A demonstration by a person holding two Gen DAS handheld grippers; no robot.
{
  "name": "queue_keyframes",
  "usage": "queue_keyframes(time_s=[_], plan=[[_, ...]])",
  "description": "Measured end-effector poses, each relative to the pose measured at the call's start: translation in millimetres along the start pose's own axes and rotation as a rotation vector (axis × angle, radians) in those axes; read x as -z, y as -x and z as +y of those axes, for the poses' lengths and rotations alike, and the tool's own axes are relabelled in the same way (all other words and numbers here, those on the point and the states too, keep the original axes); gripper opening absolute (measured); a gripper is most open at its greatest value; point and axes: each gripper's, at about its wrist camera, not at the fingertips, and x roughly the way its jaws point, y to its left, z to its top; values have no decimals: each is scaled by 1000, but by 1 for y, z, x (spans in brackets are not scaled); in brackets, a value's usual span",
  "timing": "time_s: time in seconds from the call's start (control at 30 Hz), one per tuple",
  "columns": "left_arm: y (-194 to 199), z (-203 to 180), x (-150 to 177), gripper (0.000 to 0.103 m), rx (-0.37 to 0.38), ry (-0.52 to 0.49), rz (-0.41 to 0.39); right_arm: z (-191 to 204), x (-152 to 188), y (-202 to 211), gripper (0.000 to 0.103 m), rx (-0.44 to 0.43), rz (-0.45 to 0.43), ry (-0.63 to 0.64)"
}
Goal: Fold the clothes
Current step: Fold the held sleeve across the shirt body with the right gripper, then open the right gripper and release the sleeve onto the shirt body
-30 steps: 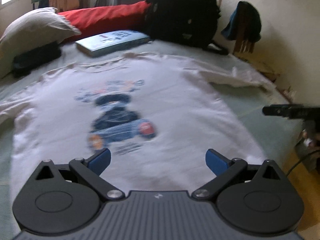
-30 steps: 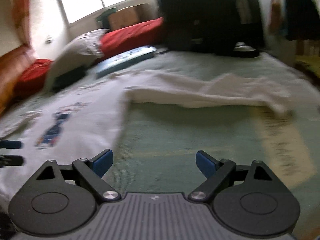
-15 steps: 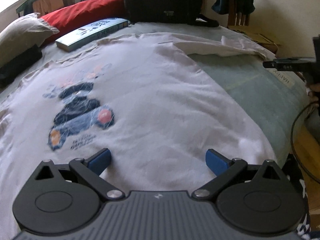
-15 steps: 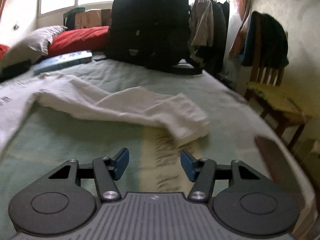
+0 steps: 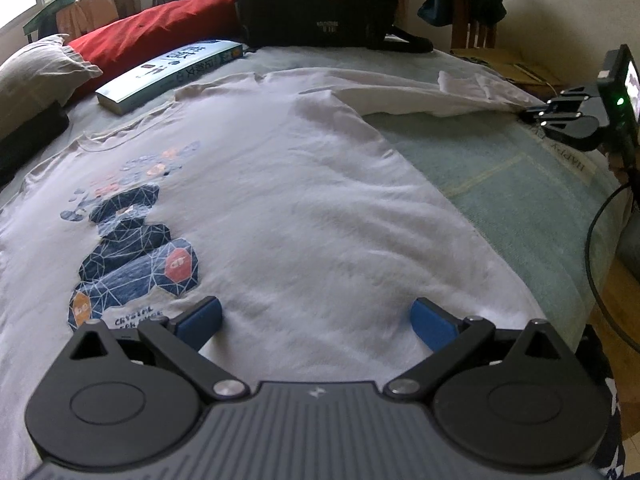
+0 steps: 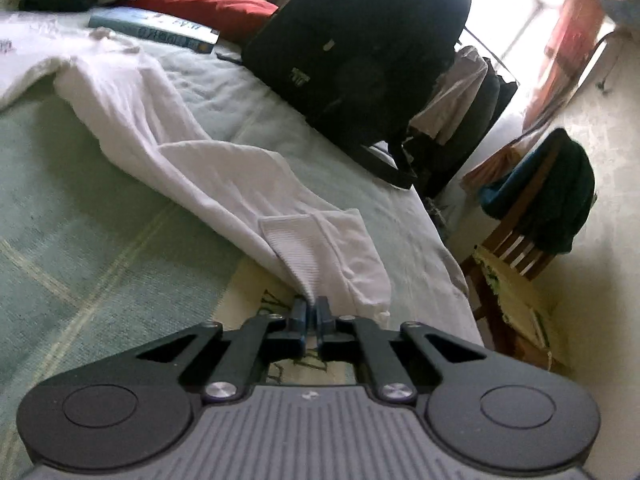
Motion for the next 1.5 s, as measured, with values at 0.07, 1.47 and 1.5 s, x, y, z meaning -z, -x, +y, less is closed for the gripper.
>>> queue_keyframes(time_s=[0.07,1.47,1.5], plan=[[0,0,0,101,1,-2,0,-14,1,5,7,-27,2,-79],[14,1,-3,101,-22,15,-24,-133,51,22,33,-66,143,-775],[16,1,-3,101,-20,13,-29,-128,51,24,34,-91,135,-775]])
